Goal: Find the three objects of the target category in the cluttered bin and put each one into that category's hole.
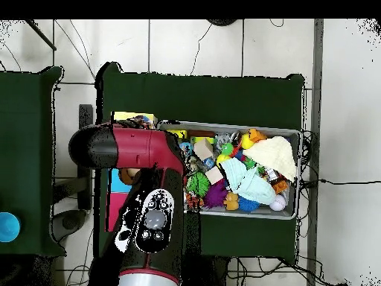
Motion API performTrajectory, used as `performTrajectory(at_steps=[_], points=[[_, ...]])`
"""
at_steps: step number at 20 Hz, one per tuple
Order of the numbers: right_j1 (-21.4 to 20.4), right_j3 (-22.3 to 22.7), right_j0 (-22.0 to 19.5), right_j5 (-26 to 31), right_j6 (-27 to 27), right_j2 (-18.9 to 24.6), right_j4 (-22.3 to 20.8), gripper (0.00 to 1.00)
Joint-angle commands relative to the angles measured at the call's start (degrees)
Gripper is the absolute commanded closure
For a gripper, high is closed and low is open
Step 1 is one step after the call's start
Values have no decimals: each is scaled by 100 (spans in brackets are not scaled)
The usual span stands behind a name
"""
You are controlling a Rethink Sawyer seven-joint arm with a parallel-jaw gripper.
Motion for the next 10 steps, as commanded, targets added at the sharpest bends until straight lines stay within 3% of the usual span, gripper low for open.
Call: performTrajectory(at_steps=[1, 10], points=[[175, 48, -100, 573, 889, 226, -11, 100], [435, -4, -123, 199, 964, 334, 44, 100]])
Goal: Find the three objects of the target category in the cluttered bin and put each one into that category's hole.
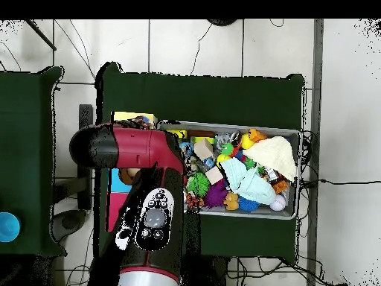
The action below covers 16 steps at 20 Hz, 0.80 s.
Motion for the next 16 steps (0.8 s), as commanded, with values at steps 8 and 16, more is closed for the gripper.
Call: performTrajectory(at_steps=[8, 16], points=[[514, 229, -217, -210, 984, 532, 119, 100], [421, 242, -170, -113, 999, 521, 138, 100]])
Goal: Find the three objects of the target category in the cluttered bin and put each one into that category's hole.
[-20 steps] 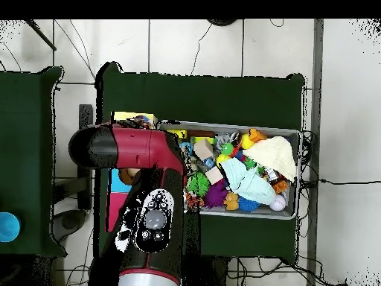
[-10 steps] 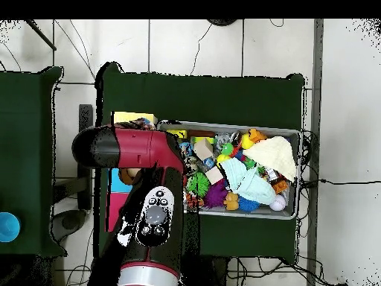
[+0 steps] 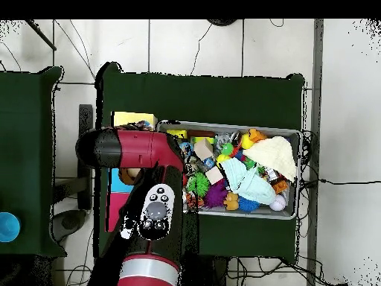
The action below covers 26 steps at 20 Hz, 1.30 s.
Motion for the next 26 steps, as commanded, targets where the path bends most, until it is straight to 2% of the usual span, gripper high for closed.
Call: performTrajectory(at_steps=[1, 16, 26], points=[[153, 264, -166, -122, 988, 516, 145, 100], [104, 366, -97, -283, 1084, 607, 215, 100], [77, 311, 48, -144, 1153, 424, 154, 100]])
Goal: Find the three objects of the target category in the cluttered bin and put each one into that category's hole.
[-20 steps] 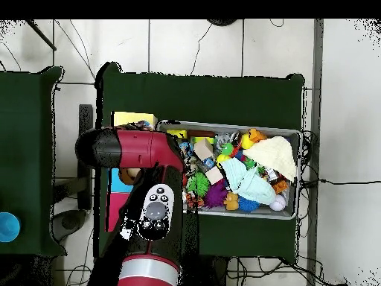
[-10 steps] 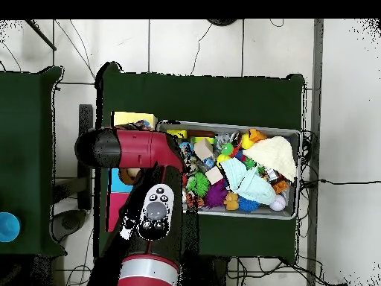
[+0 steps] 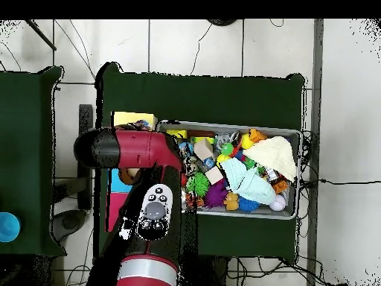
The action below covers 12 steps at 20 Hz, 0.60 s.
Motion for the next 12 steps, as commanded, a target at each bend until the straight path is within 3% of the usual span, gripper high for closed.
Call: performTrajectory(at_steps=[1, 2, 3, 12], points=[[90, 307, 38, -92, 1159, 387, 142, 100], [90, 306, 49, -85, 1164, 374, 139, 100], [90, 304, 61, -79, 1170, 361, 136, 0], [86, 292, 124, 56, 1217, 294, 159, 0]])
